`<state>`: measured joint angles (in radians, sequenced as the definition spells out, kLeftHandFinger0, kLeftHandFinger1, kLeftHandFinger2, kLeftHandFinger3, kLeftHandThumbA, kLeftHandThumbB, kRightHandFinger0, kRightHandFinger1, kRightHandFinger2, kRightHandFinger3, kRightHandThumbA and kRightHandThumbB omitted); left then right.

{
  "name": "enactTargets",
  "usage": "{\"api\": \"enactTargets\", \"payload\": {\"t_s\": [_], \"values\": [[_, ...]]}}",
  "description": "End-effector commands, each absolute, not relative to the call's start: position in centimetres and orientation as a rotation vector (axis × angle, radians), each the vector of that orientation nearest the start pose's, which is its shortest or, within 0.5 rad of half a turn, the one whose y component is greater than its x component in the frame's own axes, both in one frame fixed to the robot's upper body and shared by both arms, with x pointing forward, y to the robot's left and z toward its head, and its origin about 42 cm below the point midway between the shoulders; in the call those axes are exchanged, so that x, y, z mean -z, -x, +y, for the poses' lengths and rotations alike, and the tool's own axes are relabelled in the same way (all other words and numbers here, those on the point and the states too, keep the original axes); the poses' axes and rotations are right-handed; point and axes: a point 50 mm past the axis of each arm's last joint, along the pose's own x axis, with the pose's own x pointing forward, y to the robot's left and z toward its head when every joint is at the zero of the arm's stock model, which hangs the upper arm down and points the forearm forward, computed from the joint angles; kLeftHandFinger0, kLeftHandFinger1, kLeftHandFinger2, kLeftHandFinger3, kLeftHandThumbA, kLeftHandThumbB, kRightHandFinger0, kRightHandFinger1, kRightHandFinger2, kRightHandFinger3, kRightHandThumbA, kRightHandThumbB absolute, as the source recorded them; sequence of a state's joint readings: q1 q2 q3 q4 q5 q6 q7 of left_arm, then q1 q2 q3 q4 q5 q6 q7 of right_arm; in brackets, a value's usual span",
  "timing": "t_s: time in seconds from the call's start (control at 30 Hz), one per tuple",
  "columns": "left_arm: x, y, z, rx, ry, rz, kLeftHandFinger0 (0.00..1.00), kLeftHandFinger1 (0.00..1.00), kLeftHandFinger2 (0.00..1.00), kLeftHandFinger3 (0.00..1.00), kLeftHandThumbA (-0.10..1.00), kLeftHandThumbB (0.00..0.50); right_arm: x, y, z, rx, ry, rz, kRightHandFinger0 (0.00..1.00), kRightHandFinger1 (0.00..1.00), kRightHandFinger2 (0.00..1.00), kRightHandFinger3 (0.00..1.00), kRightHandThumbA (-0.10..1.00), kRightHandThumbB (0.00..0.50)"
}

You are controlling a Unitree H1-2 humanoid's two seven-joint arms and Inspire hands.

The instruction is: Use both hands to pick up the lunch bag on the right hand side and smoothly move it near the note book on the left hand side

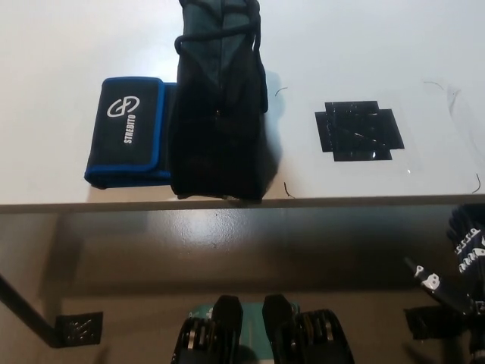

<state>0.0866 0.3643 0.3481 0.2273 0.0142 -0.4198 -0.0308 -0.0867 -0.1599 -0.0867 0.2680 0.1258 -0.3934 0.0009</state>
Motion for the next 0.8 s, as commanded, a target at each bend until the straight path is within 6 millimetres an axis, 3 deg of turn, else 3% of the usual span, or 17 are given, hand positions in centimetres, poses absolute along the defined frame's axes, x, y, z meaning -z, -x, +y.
{"api": "enactTargets", "payload": {"t_s": [0.0, 0.1, 0.33, 0.53, 0.77], "values": [[-11.08, -22.79, 44.04, -0.321, -0.461, -0.232, 1.00, 1.00, 1.00, 1.00, 1.00, 0.181, -10.11, -31.69, -29.43, 0.072, 0.057, -0.342, 1.00, 1.00, 1.00, 1.00, 1.00, 0.076], [-11.18, -22.90, 44.01, -0.324, -0.461, -0.237, 1.00, 1.00, 1.00, 1.00, 1.00, 0.203, -10.26, -31.85, -29.35, 0.073, 0.053, -0.348, 1.00, 1.00, 1.00, 1.00, 1.00, 0.077], [-11.03, -22.92, 44.09, -0.325, -0.490, -0.226, 1.00, 1.00, 1.00, 1.00, 1.00, 0.172, -10.28, -31.87, -29.26, 0.071, 0.046, -0.349, 1.00, 1.00, 1.00, 1.00, 1.00, 0.074], [-10.90, -22.96, 44.04, -0.323, -0.506, -0.221, 1.00, 1.00, 1.00, 1.00, 1.00, 0.203, -10.27, -31.73, -29.35, 0.076, 0.043, -0.350, 1.00, 1.00, 1.00, 1.00, 1.00, 0.079], [-10.82, -22.83, 43.98, -0.323, -0.522, -0.218, 1.00, 1.00, 1.00, 1.00, 1.00, 0.198, -10.08, -31.75, -29.47, 0.082, 0.042, -0.344, 1.00, 1.00, 1.00, 1.00, 1.00, 0.084]]}}
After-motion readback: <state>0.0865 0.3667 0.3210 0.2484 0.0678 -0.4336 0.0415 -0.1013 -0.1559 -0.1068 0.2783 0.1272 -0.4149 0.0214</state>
